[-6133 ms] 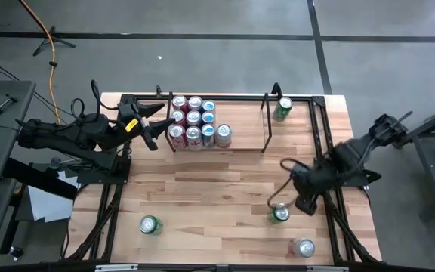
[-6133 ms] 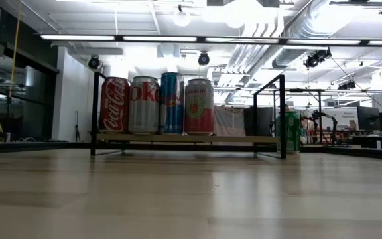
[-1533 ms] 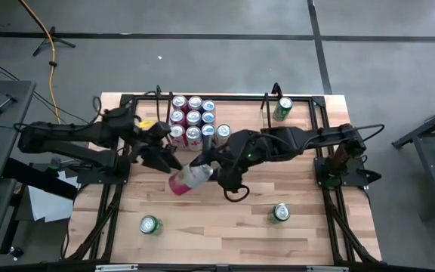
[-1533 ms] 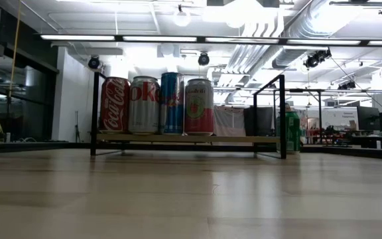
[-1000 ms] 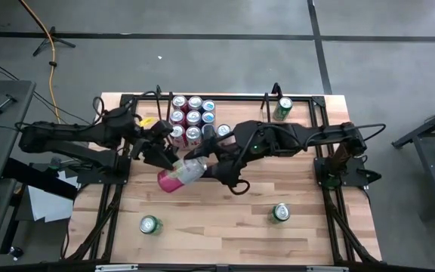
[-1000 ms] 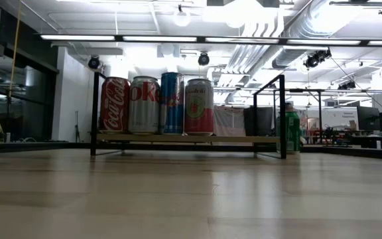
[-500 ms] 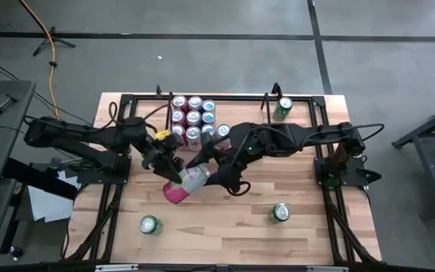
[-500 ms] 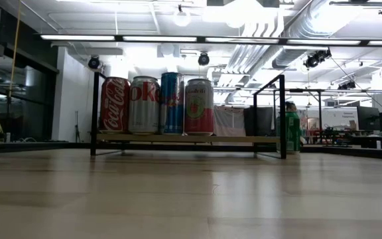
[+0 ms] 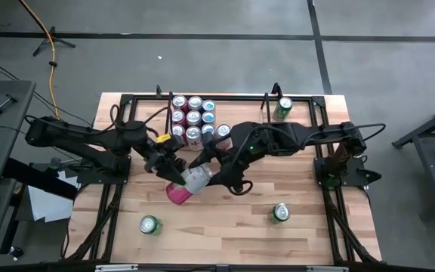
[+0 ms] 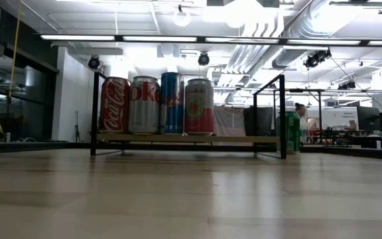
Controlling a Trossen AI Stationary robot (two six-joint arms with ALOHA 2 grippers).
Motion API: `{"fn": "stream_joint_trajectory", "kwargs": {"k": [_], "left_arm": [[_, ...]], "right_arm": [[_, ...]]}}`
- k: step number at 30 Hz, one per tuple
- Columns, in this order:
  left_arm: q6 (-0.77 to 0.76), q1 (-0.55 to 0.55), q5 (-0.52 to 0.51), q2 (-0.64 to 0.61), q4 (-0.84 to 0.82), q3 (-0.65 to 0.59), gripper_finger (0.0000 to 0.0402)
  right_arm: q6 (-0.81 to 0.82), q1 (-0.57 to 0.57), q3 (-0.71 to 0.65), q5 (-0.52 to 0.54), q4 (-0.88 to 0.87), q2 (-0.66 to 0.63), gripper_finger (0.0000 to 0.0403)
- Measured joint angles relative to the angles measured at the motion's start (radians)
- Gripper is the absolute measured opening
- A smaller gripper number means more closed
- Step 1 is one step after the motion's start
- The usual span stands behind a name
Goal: Place canned beverage on shelf
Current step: Put the pink soda can on the shelf aligned with the other pink soda can
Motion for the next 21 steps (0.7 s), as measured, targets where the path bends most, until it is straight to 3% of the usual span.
{"fn": "stream_joint_trajectory", "kwargs": {"k": [11, 15, 21], "left_arm": [[0.055, 0.002, -0.002, -0.001, -0.067, 0.003, 0.0246], [0.070, 0.003, -0.014, -0.002, -0.066, 0.003, 0.0293], [0.079, 0.004, -0.020, -0.002, -0.085, 0.002, 0.0366]], "right_arm": [[-0.001, 0.000, -0.001, 0.012, -0.027, 0.005, 0.0277], [-0.001, -0.005, -0.001, 0.062, -0.011, 0.008, 0.0277], [0.001, -0.011, -0.002, 0.044, -0.021, 0.008, 0.0277]]}}
